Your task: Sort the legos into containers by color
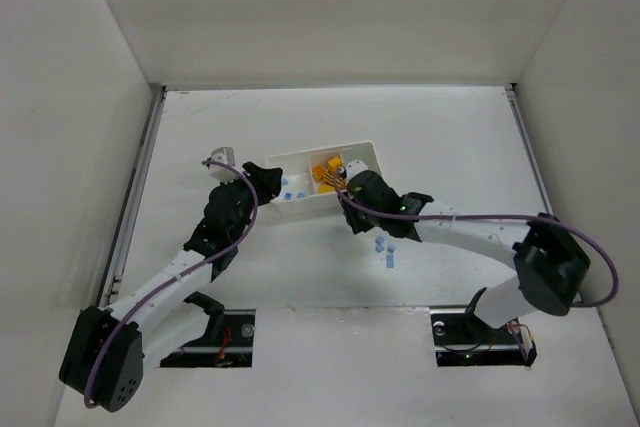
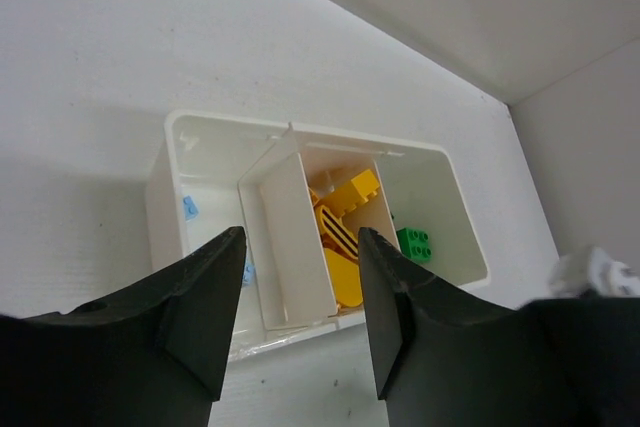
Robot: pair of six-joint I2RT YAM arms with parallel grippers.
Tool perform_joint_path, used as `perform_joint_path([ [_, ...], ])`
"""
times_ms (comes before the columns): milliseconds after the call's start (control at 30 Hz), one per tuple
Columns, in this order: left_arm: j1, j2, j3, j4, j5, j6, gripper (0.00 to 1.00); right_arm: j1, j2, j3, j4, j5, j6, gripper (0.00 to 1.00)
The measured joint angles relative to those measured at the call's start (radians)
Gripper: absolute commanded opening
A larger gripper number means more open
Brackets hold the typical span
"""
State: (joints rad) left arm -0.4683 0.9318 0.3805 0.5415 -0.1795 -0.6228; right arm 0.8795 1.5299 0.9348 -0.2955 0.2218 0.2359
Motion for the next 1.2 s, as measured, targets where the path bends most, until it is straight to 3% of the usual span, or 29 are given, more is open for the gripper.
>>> perform_joint_path([
  [167, -0.021, 0.009, 0.0, 0.012, 0.007, -0.002, 0.41, -0.032, -0.129, 0.079, 0.034, 0.044, 0.011, 0.14],
  [367, -0.127, 0.023, 0.0, 0.029, 0.018, 0.034, 0.41, -0.165, 0.054, 0.25, 0.149, 0.127, 0.039, 0.16],
  [433, -0.172, 0.024, 0.0, 0.039, 0.019, 0.053, 0.41, -0.193, 0.12, 0.269, 0.165, 0.137, 0.047, 0.24],
  [600, -0.284, 0.072, 0.029, 0.053, 0.021, 0.104, 0.41, -0.217, 0.192, 0.271, 0.168, 0.165, 0.065, 0.56],
  [733, -0.386, 0.142, 0.08, 0.053, 0.024, 0.156, 0.41, -0.217, 0.165, 0.268, 0.179, 0.182, 0.074, 0.65],
  [833, -0.453, 0.202, 0.121, 0.053, 0.026, 0.189, 0.41, -0.217, 0.092, 0.23, 0.203, 0.196, 0.081, 0.6],
  [1000, -0.539, 0.334, 0.208, 0.04, 0.024, 0.221, 0.4, -0.217, -0.142, 0.044, 0.237, 0.249, 0.145, 0.28],
  [1200, -0.613, 0.517, 0.328, -0.034, -0.016, 0.222, 0.37, -0.198, -0.43, -0.262, 0.184, 0.321, 0.323, 0.22],
])
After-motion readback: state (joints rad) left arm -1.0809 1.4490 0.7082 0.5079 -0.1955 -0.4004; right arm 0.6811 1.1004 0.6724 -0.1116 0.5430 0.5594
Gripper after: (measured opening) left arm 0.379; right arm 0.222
